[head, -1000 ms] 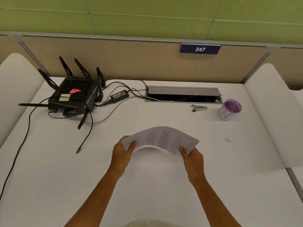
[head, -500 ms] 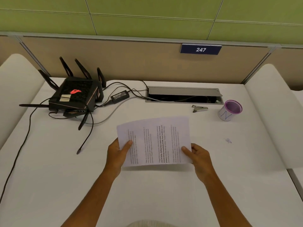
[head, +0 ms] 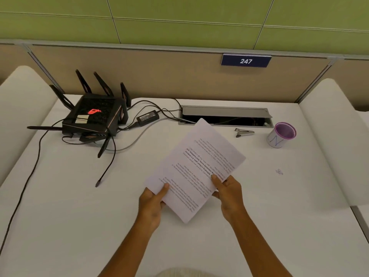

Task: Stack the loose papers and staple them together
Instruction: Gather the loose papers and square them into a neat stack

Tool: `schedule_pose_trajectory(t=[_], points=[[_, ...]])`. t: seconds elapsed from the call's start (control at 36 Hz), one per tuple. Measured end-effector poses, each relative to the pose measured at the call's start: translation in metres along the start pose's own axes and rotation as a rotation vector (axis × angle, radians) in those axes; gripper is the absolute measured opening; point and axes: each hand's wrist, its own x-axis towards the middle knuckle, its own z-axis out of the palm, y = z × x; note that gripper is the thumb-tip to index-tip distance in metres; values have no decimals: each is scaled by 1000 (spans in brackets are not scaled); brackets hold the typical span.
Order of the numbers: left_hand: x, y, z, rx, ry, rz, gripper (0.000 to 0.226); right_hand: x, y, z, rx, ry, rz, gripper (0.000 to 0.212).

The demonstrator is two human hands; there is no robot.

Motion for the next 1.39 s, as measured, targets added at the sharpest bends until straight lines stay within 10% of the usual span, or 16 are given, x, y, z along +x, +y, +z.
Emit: schedule_pose_trajectory(t=[0.28,0.69,1.17,1.39], points=[[24,70,-3,518,-239,131,38,8,-27,-9,-323,-115,-143,18],[5,40,34,575,-213,225,15,-1,-9,-8,-370,-48,-293,15],[0,37,36,490,-185,212,18,-1,5,-19,-356,-127,-196,28],[-8,42,34,18,-170,140,35,-3,9,-38,-31,-238,10,41]])
